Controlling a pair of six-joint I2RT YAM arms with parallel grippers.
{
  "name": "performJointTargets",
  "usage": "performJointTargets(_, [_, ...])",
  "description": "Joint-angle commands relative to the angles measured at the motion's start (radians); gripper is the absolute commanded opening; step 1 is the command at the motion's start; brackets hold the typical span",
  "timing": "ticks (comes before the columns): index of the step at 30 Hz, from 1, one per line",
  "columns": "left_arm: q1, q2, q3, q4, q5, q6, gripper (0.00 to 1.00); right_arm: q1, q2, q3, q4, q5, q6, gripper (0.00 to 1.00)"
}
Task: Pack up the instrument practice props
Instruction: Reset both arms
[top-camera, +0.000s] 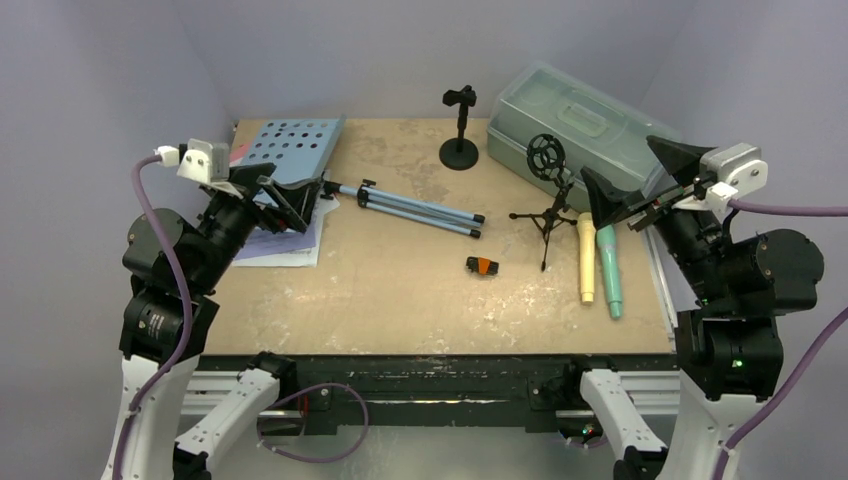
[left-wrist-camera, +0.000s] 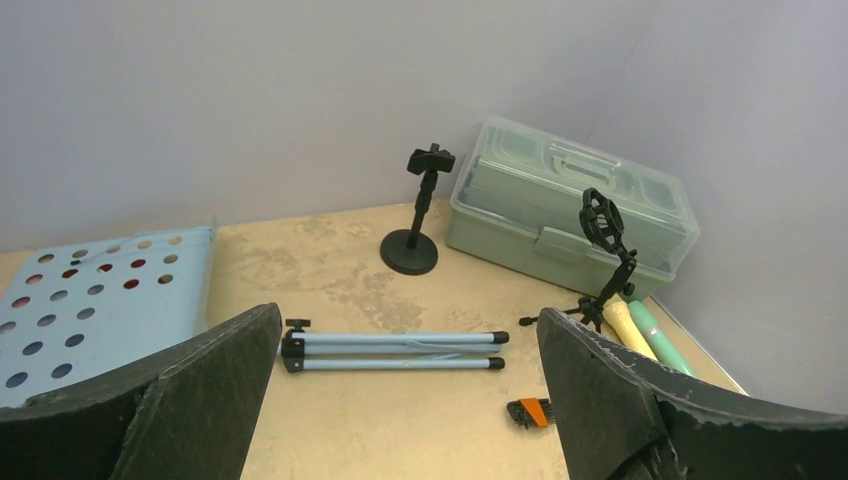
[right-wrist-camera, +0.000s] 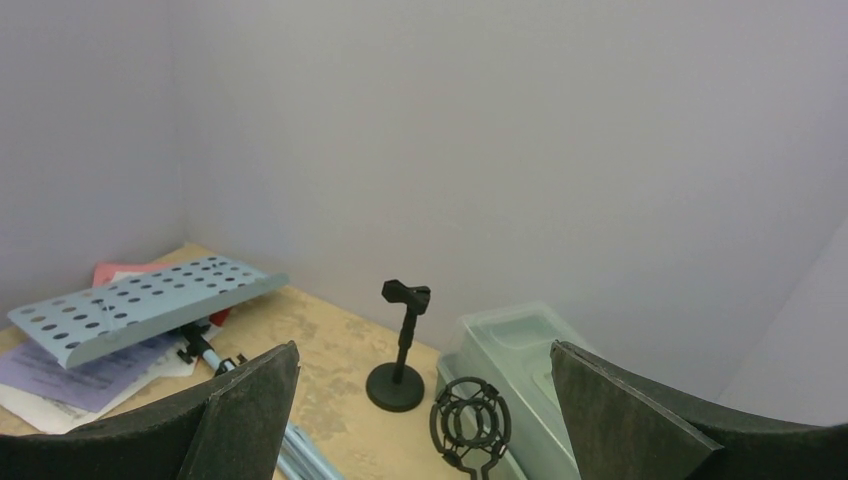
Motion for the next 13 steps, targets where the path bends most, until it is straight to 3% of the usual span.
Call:
performJointTargets(1, [0.006,-0.037,-0.03,-0.001,0.051,0.007,1.0,-0.02,0.003,0.021,-0.014,0.017,0.035,0.99])
performJointTargets(13, [0.006,-0.031,-0.039,0.033,0.049,0.014,1.0,-0.09,-0.017,0.018,-0.019,-0.046,0.056,0.99])
